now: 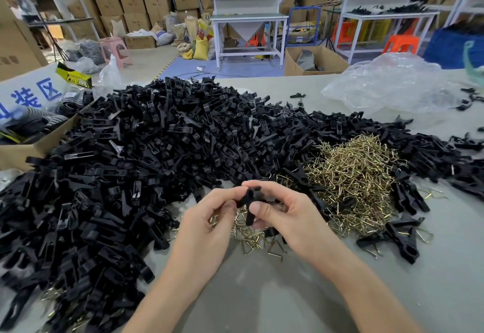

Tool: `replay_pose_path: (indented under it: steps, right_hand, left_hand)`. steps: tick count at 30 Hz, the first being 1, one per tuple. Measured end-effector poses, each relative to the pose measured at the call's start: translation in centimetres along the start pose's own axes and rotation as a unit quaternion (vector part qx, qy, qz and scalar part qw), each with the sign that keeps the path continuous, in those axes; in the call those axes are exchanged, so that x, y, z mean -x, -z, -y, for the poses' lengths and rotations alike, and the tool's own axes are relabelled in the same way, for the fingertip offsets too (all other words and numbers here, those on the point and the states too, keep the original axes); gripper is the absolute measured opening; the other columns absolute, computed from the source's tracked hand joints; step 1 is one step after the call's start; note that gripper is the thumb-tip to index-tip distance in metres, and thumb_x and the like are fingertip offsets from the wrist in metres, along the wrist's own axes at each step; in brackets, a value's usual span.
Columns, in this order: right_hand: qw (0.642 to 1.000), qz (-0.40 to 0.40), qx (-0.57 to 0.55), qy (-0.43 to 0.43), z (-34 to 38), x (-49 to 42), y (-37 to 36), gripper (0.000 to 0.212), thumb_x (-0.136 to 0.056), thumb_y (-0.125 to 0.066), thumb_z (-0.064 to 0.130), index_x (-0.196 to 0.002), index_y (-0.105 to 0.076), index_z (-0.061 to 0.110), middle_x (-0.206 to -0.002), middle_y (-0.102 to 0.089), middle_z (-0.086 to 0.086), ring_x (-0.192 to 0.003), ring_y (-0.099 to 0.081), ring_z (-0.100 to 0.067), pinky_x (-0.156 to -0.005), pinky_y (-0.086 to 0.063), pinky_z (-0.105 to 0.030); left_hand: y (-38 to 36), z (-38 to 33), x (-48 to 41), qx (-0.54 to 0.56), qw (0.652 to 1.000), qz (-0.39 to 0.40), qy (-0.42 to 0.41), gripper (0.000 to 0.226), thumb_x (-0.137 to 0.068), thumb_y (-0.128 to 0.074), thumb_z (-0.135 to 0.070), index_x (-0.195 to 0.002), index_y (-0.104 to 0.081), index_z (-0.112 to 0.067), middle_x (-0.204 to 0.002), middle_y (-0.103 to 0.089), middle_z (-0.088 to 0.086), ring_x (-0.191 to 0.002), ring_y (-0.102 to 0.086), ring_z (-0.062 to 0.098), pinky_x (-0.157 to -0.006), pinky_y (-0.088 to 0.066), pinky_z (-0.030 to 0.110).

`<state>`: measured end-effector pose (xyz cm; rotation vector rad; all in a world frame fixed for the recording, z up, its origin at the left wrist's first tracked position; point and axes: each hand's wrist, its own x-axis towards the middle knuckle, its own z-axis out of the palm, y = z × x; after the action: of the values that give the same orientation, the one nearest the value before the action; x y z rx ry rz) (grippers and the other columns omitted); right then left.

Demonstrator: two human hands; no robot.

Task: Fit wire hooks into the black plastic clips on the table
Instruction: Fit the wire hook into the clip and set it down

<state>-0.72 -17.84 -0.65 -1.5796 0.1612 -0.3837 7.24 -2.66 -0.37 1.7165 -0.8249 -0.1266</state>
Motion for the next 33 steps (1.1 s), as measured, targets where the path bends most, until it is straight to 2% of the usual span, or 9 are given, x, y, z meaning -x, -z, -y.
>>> replay_pose_path:
  steps: [3,8,12,17,20,22,27,30,33]
  right_hand:
    - [1.000,-0.026,0.001,0.006,0.1,-0.2,-0.1,0.034,-0.093,-0.068,0.009,-0.102,-0.074,0.041,-0.091,-0.071,0.020,-0.080,-0.072,-0.010,-0.076,-0.058,-0.021]
    - [0.990,-0.131,-0.053,0.011,0.0,-0.2,1.3,0.023,-0.095,-0.066,0.013,-0.106,-0.074,0.032,-0.103,-0.074,-0.002,-0.092,-0.075,-0.018,-0.084,-0.060,-0.029]
    - [0.972,-0.197,-0.124,-0.009,-0.1,-0.7,1.9,0.020,-0.097,-0.061,0.006,-0.109,-0.072,0.017,-0.101,-0.072,-0.008,-0.088,-0.072,-0.015,-0.078,-0.058,-0.024]
    - [0.970,-0.204,-0.128,-0.017,-0.1,-0.7,1.8,0.019,-0.097,-0.061,0.004,-0.109,-0.071,0.015,-0.098,-0.071,-0.006,-0.084,-0.071,-0.012,-0.074,-0.057,-0.022]
    - [0.973,-0.201,-0.115,-0.016,-0.1,-0.6,1.7,0.019,-0.097,-0.061,0.004,-0.109,-0.071,0.016,-0.097,-0.071,-0.004,-0.083,-0.071,-0.012,-0.074,-0.057,-0.022]
    - [0.973,-0.201,-0.112,-0.017,-0.1,-0.6,1.7,0.019,-0.097,-0.061,0.004,-0.109,-0.071,0.016,-0.095,-0.071,-0.003,-0.083,-0.070,-0.012,-0.073,-0.057,-0.022]
    - [0.972,-0.206,-0.106,-0.022,-0.1,-0.6,1.7,0.018,-0.097,-0.062,0.007,-0.108,-0.071,0.018,-0.093,-0.072,0.000,-0.083,-0.071,-0.012,-0.072,-0.057,-0.021]
    - [0.972,-0.207,-0.107,-0.027,-0.1,-0.6,1.7,0.018,-0.097,-0.062,0.007,-0.109,-0.071,0.018,-0.093,-0.072,0.000,-0.082,-0.072,-0.012,-0.071,-0.057,-0.020]
    - [0.973,-0.203,-0.102,-0.029,-0.1,-0.6,1.6,0.018,-0.097,-0.063,0.009,-0.107,-0.072,0.021,-0.093,-0.072,0.002,-0.083,-0.073,-0.013,-0.072,-0.057,-0.021]
  left_hand:
    - [-0.2,0.1,0.1,-0.024,0.999,-0.030,-0.013,0.040,-0.099,-0.054,-0.007,-0.123,-0.059,-0.039,-0.111,-0.069,-0.024,-0.106,-0.064,-0.003,-0.087,-0.045,0.010]
    - [1.0,0.9,-0.2,-0.206,0.977,0.018,-0.059,0.023,-0.095,-0.054,-0.035,-0.116,-0.062,-0.034,-0.109,-0.062,-0.026,-0.111,-0.055,0.000,-0.096,-0.042,0.019]
    - [1.1,1.7,0.0,-0.372,0.913,0.156,-0.057,0.051,-0.089,-0.037,-0.069,-0.128,-0.057,-0.043,-0.119,-0.045,-0.029,-0.122,-0.032,0.001,-0.111,-0.022,0.025]
    - [0.8,1.8,0.2,-0.344,0.919,0.166,-0.096,0.065,-0.086,-0.026,-0.084,-0.126,-0.060,-0.046,-0.121,-0.046,-0.025,-0.118,-0.023,-0.005,-0.110,-0.014,0.021]
    - [0.4,2.0,0.3,-0.361,0.907,0.191,-0.108,0.064,-0.085,-0.026,-0.083,-0.125,-0.059,-0.046,-0.125,-0.043,-0.025,-0.121,-0.023,-0.007,-0.117,-0.006,0.022]
    - [0.1,2.1,0.3,-0.347,0.912,0.190,-0.111,0.054,-0.087,-0.034,-0.074,-0.119,-0.062,-0.041,-0.122,-0.046,-0.023,-0.120,-0.028,-0.004,-0.116,-0.017,0.025]
    - [-0.4,1.9,0.2,-0.314,0.933,0.118,-0.128,0.004,-0.094,-0.058,-0.039,-0.096,-0.058,-0.035,-0.095,-0.057,-0.024,-0.098,-0.044,-0.001,-0.099,-0.029,0.016]
    - [-0.1,1.9,0.2,-0.280,0.956,0.057,-0.072,0.006,-0.095,-0.050,-0.042,-0.099,-0.053,-0.044,-0.090,-0.061,-0.025,-0.104,-0.047,-0.004,-0.095,-0.028,0.007]
    - [0.2,1.8,0.2,-0.210,0.977,0.011,-0.030,0.014,-0.097,-0.044,-0.044,-0.107,-0.053,-0.049,-0.093,-0.066,-0.030,-0.099,-0.054,-0.003,-0.085,-0.043,0.019]
